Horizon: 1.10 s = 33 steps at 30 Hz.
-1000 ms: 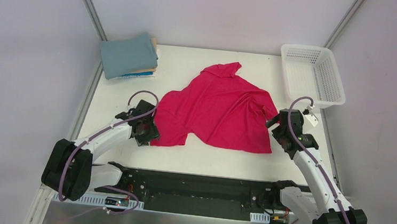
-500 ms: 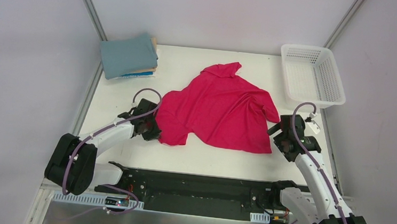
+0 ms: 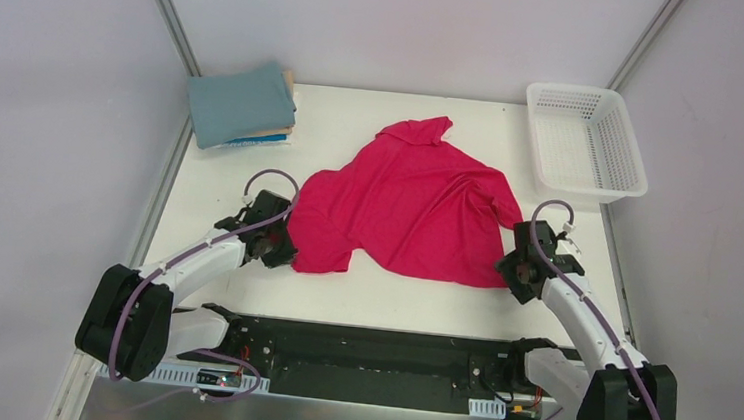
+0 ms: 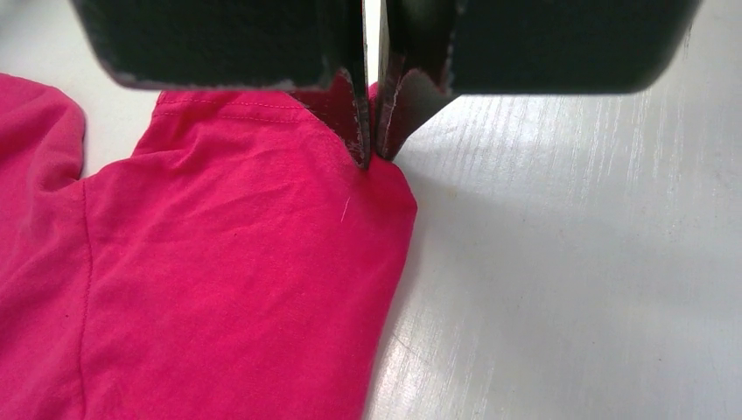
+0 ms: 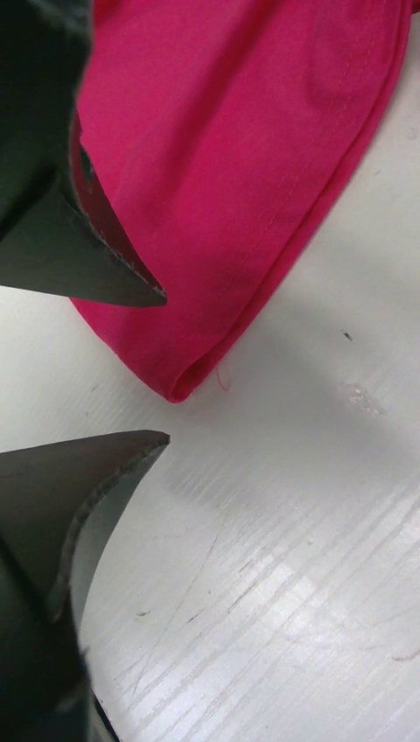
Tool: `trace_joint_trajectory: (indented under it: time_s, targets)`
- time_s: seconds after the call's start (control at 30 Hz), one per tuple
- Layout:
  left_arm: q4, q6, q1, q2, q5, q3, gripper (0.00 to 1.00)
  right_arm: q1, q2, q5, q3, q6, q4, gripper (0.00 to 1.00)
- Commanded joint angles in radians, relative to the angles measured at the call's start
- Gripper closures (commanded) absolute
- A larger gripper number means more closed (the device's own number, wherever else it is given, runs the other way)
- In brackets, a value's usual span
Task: Fold and stack the t-shirts
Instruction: Flatten out the tshirt
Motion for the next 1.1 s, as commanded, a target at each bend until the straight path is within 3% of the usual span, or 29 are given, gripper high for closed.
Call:
trace_joint_trajectory:
  time_s: [0.0,0.27,0.4,0.5,0.7,0.87,1.07]
  targets:
    - [-0.014,0.019,0.001,0.014,-0.027,0.0,1.0,-0.004,0.018,0.018,-0.006,0.012,0.007,0.44]
    - [-0.014,0.02,0.002,0.023,-0.031,0.017,1.0,-0.005,0.044,0.002,-0.028,0.021,0.015,0.44]
    - [-0.014,0.017,0.001,0.023,-0.03,0.018,1.0,-0.005,0.069,-0.025,-0.035,0.025,0.047,0.51]
    - [-0.013,0.014,0.001,0.021,-0.036,0.017,1.0,-0.005,0.081,-0.033,-0.049,0.032,0.088,0.63]
    - [-0.008,0.012,0.002,0.003,-0.056,0.031,1.0,-0.005,0.066,0.001,-0.045,0.031,0.127,1.0]
    - [-0.01,0.025,0.002,-0.062,-0.111,0.108,1.0,-0.005,-0.061,0.014,0.012,-0.067,0.179,1.0]
    - [-0.007,0.124,0.002,-0.162,-0.17,0.345,1.0,-0.005,-0.244,0.054,0.167,-0.196,0.257,1.0]
